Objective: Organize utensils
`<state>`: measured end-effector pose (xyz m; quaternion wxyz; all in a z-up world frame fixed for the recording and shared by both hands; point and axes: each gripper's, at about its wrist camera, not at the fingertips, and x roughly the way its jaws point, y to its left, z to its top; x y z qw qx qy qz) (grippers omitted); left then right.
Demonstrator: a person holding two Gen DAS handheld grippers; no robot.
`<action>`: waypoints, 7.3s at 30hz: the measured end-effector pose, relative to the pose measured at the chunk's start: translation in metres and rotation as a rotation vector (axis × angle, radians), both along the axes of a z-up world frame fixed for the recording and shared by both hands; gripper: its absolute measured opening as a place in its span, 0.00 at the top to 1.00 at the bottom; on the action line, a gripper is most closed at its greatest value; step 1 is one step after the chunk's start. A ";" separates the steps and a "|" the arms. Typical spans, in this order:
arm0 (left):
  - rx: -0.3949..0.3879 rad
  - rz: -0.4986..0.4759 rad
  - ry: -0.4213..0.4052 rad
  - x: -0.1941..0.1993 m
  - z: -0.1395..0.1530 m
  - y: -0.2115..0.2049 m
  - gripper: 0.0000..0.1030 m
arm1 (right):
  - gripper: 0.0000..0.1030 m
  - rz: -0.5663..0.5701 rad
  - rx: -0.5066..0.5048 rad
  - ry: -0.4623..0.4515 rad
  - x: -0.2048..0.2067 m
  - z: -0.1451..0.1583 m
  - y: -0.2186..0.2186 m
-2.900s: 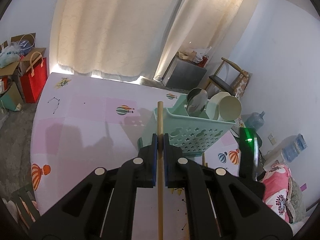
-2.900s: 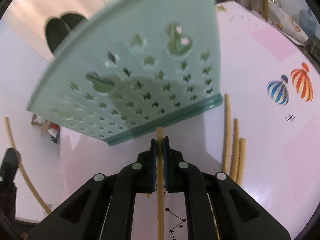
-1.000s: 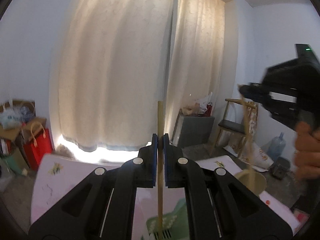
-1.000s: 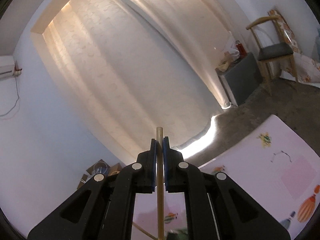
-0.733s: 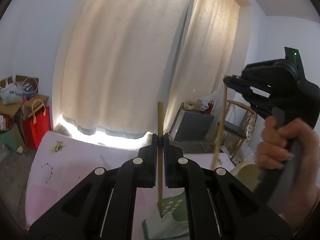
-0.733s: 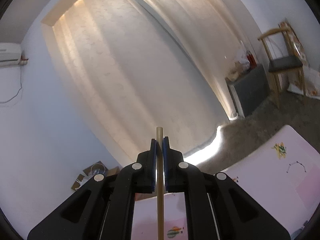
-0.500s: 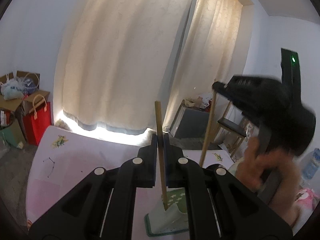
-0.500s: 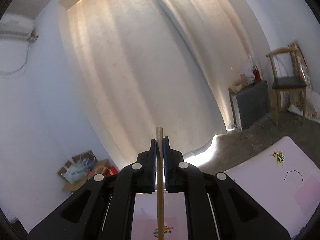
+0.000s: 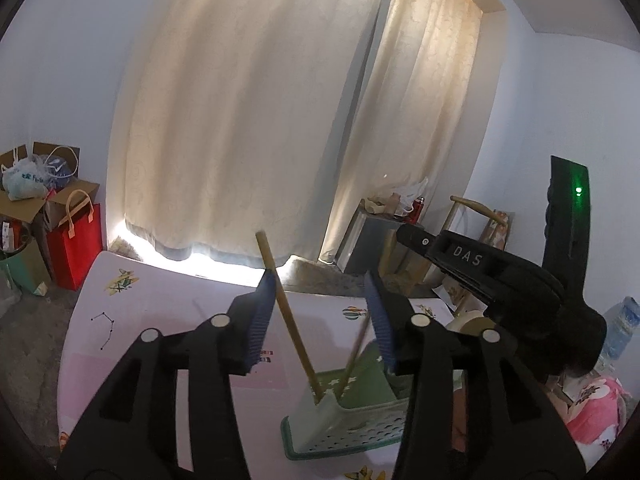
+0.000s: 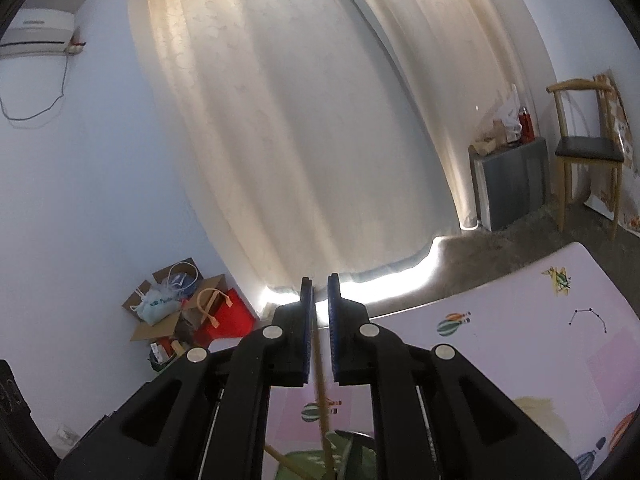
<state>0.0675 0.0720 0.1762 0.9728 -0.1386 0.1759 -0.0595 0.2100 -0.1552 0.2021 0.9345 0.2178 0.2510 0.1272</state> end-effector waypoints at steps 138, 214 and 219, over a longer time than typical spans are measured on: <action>0.085 -0.226 0.216 -0.047 0.047 -0.041 0.96 | 0.95 -0.100 0.221 0.535 -0.062 -0.092 -0.133; 0.044 -0.024 -0.046 0.001 0.052 -0.020 0.96 | 0.94 0.007 0.138 0.062 0.015 0.109 -0.055; 0.019 -0.043 -0.040 -0.003 0.050 -0.011 0.96 | 0.94 -0.018 0.031 -0.024 0.030 0.094 -0.017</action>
